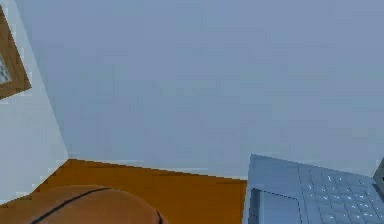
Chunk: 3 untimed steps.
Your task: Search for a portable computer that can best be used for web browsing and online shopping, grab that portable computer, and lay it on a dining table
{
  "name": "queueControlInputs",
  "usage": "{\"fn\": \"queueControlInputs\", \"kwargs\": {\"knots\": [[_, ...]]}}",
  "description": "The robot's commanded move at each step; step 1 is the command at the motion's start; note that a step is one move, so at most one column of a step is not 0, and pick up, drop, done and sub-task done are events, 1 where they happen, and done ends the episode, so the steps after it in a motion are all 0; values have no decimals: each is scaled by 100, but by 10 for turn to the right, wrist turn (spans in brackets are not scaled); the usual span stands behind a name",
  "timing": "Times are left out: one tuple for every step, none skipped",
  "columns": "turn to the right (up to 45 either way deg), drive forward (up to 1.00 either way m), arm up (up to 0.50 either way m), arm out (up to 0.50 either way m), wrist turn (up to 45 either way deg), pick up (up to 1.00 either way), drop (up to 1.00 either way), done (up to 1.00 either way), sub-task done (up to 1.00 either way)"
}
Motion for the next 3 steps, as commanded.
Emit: {"fn": "queueControlInputs", "kwargs": {"knots": [[0, 0, 0, 48, 0, 0, 0, 0, 0], [0, 0, 0, 0, 450, 0, 0, 0, 0], [0, 0, 0, 0, 450, 0, 0, 0, 0]]}}
